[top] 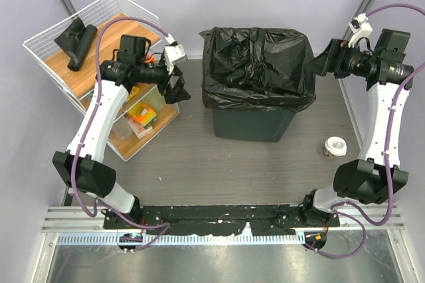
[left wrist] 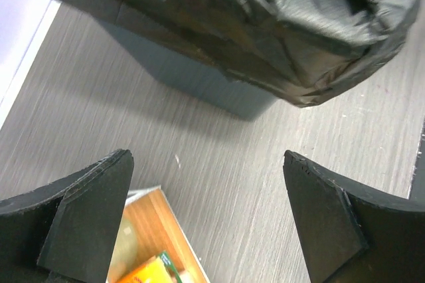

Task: Put the trash bags into the trash bin

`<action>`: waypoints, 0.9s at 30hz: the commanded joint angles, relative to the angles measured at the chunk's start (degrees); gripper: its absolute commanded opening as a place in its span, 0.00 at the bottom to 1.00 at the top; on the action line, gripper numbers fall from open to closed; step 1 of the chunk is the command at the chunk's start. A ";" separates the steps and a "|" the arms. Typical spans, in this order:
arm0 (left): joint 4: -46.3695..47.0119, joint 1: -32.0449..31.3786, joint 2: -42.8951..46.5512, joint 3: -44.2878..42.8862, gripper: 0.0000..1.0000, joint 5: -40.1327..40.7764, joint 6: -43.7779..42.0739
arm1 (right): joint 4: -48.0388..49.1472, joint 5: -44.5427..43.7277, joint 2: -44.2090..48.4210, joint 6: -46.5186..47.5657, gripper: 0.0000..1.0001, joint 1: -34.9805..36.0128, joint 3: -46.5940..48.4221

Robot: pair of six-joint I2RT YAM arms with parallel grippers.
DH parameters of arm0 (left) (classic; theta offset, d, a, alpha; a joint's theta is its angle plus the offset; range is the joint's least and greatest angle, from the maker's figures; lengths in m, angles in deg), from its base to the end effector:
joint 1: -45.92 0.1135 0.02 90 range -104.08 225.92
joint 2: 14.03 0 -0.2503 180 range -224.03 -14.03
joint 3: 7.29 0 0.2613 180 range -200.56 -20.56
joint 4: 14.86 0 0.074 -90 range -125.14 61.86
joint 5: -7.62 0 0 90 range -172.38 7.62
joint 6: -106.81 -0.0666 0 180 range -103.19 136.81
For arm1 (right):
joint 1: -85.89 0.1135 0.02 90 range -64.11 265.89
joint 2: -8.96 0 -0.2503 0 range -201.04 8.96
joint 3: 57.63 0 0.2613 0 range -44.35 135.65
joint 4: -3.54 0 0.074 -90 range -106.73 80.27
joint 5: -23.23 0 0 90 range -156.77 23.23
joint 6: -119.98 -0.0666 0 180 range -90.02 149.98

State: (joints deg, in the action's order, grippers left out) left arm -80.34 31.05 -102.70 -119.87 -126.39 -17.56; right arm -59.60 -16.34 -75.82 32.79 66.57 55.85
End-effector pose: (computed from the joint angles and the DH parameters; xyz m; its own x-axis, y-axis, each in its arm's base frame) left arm 0.3209 -0.1331 0.3888 -0.1415 0.4577 -0.8778 0.9291 0.3675 0.0418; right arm 0.3213 -0.0582 0.4224 -0.5140 0.1471 -0.8451 -0.4149 0.8197 0.3950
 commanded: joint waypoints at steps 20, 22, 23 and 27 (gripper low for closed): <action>7.19 -5.60 -5.30 0.86 1.00 -11.98 -0.53 | 5.81 3.44 -5.31 -5.78 0.84 -0.29 8.69; 9.65 -6.39 -4.51 3.41 0.98 -11.98 1.05 | 7.84 3.53 -6.63 -7.28 0.84 -0.29 9.13; 10.62 -6.83 -4.24 4.64 0.97 -11.72 1.49 | 8.46 3.53 -7.77 -8.07 0.84 -0.29 9.39; 12.83 -7.80 -4.06 6.14 0.80 -11.71 4.22 | 13.11 6.16 -11.46 -12.46 0.84 -0.29 9.22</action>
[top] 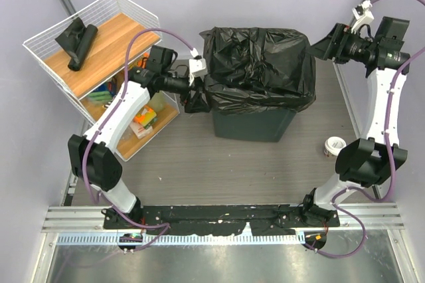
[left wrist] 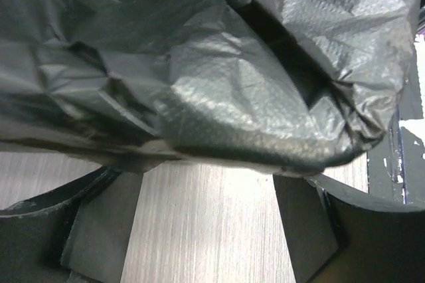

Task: Put the trash bags into the trash bin

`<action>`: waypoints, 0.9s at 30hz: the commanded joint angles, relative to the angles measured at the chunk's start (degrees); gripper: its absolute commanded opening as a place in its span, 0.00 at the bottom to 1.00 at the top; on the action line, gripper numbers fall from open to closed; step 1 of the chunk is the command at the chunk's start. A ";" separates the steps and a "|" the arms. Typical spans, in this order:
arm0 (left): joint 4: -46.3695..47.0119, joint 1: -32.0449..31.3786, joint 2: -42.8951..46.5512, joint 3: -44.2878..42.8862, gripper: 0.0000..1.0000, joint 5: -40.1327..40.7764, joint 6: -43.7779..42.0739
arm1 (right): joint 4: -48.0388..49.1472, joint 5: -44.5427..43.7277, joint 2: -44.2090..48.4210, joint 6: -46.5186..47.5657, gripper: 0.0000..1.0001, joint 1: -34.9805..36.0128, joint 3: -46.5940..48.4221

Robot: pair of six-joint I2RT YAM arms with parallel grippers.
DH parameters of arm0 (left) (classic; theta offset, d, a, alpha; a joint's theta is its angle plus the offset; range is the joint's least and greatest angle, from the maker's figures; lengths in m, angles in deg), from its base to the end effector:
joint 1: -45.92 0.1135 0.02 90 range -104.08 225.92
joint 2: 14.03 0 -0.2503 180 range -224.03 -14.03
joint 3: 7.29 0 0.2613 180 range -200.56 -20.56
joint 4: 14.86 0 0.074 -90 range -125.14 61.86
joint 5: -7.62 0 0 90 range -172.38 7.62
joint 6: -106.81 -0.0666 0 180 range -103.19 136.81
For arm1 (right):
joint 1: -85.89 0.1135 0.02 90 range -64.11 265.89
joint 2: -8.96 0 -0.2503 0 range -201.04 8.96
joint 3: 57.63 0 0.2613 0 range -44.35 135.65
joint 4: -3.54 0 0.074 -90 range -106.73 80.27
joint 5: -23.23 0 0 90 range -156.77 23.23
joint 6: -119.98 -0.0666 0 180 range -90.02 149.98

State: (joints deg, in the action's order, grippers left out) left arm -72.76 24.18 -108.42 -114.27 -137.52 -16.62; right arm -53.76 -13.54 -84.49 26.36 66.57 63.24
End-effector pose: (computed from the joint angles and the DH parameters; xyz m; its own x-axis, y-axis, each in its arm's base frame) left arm 0.3262 -0.1889 0.3404 -0.1392 0.3945 -0.9083 0.9878 0.1196 -0.0994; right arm 0.3628 -0.0707 0.4270 -0.4981 0.2147 -0.8401 -0.4268 0.7827 0.4530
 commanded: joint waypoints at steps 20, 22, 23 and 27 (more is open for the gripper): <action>8.67 -2.70 2.72 4.41 0.00 0.11 8.73 | 16.61 19.98 -6.57 -9.83 0.65 -0.73 -5.55; 8.94 -2.70 3.33 4.76 0.00 0.73 9.08 | 16.70 20.77 -6.75 -9.92 0.72 -1.08 -5.55; 8.94 -2.70 3.51 4.85 0.00 0.82 9.08 | 16.87 20.95 -6.75 -10.18 0.73 -1.34 -5.55; 9.46 -2.70 4.30 6.08 0.00 1.96 9.26 | 18.45 23.31 -7.10 -12.02 0.69 -2.39 -5.64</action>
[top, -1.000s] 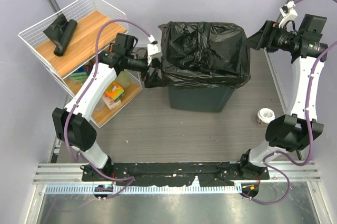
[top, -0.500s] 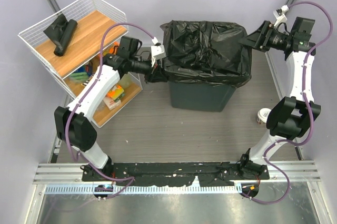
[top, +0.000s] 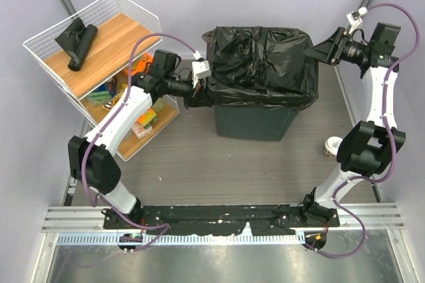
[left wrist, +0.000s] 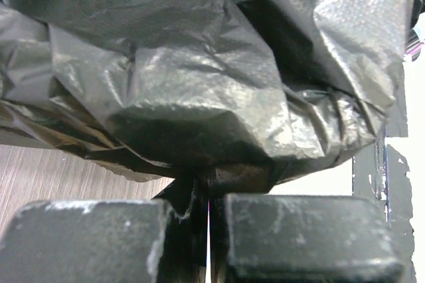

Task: Put the trash bags into the trash bin

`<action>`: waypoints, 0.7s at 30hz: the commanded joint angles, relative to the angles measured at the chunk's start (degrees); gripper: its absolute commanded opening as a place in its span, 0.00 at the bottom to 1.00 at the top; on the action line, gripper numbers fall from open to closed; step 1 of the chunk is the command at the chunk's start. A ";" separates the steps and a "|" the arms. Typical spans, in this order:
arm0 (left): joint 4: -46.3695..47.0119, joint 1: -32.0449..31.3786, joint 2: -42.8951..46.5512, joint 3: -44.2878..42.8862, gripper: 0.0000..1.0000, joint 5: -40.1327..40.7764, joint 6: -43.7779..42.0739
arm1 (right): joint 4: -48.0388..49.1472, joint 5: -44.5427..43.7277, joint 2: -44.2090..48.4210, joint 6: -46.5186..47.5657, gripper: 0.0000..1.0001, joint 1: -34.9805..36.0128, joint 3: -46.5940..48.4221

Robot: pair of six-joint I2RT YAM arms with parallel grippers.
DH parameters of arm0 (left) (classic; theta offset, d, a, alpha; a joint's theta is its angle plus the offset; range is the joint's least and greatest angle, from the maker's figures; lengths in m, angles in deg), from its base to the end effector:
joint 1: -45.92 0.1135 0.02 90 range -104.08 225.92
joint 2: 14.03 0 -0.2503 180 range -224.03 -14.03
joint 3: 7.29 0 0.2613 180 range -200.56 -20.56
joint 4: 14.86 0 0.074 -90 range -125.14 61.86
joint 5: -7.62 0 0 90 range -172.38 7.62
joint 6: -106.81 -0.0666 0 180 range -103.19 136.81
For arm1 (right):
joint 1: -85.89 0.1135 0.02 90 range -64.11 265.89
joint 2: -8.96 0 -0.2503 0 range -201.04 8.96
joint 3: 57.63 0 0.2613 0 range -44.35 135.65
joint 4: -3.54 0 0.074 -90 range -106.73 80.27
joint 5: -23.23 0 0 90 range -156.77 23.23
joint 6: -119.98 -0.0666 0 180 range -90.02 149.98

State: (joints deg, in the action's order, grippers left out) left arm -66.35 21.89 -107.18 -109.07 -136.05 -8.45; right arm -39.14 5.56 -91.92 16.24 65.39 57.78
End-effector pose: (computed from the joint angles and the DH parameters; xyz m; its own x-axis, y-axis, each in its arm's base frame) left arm 0.3209 -0.2018 0.3255 -0.2287 0.3788 -0.8968 0.9711 0.1537 -0.1828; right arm 0.3999 -0.0818 0.3804 -0.5909 0.2979 -0.7497 -0.5562 0.5227 0.6461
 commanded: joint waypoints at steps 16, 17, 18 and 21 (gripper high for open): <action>4.11 -0.40 3.85 2.38 0.00 3.66 1.35 | 6.56 10.54 -0.19 -2.61 0.36 -2.97 -3.86; 4.03 -0.40 3.93 2.38 0.00 3.75 1.35 | 6.64 11.15 -0.37 -2.52 0.36 -3.24 -3.86; 3.94 -0.49 4.02 2.46 0.00 3.66 1.35 | 6.64 11.25 -0.54 -2.52 0.37 -3.33 -3.86; 3.76 -0.58 4.11 2.46 0.00 4.10 1.35 | 6.73 12.39 -1.07 -2.35 0.46 -3.94 -3.78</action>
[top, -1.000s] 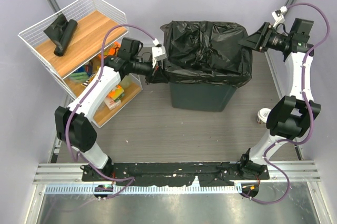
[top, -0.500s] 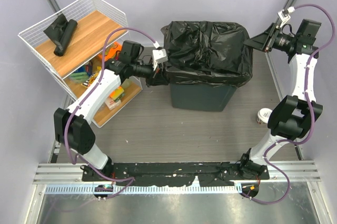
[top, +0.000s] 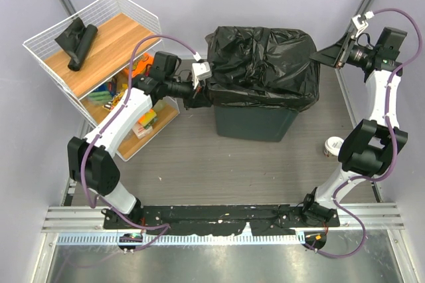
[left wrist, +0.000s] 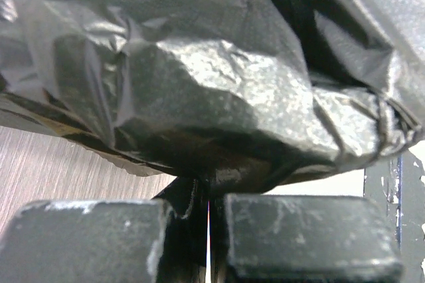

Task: Put the trash bags into the trash bin

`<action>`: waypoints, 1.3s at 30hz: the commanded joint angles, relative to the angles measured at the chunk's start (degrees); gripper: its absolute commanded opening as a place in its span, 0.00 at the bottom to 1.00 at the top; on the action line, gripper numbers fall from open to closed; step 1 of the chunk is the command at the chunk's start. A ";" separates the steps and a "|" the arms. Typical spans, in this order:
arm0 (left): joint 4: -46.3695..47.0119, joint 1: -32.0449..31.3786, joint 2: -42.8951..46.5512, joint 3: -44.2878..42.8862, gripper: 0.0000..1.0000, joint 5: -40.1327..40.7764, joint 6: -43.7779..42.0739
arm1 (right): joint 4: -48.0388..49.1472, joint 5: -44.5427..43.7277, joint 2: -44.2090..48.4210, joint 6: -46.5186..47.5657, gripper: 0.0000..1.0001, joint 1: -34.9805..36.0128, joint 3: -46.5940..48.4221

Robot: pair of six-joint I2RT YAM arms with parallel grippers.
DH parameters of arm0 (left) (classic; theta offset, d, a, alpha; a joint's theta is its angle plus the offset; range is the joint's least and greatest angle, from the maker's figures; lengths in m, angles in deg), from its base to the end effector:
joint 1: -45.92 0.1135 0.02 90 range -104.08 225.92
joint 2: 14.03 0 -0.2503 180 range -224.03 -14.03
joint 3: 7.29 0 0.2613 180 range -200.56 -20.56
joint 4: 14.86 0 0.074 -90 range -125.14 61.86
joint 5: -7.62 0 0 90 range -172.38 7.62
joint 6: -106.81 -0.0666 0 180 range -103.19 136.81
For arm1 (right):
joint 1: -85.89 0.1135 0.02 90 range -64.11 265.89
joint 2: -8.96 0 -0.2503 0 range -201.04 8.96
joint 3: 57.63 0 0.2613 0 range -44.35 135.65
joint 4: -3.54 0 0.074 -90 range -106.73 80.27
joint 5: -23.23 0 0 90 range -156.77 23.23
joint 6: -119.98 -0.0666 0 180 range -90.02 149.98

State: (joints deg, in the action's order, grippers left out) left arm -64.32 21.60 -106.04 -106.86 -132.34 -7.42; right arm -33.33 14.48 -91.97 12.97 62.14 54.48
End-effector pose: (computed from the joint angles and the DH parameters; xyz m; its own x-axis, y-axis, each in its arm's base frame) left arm 0.3205 -0.2008 0.3200 -0.2331 0.3951 -0.8886 0.9649 0.2077 -0.1608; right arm 0.3923 -0.1007 0.3735 -0.6000 0.3126 -0.7364 -0.6049 0.4251 0.6733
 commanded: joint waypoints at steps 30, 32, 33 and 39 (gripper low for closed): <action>0.76 -1.79 3.15 -0.62 0.00 3.72 -0.64 | 8.11 6.73 0.73 -5.21 0.39 -2.62 -2.40; 0.76 -1.96 3.15 -0.53 0.00 3.99 -0.64 | 10.48 6.81 1.08 -6.97 0.36 -2.62 -3.72; 0.85 -1.88 3.15 -0.53 0.00 3.99 -0.73 | 11.02 6.81 1.34 -7.59 0.34 -2.62 -4.08; 1.47 -2.05 3.41 -0.10 0.00 3.29 0.85 | 22.35 6.81 2.13 -16.71 0.19 -2.71 -7.77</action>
State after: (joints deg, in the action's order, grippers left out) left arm -64.37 20.10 -105.25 -106.78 -128.62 -7.44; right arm -20.74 19.64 -92.54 2.80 59.52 48.70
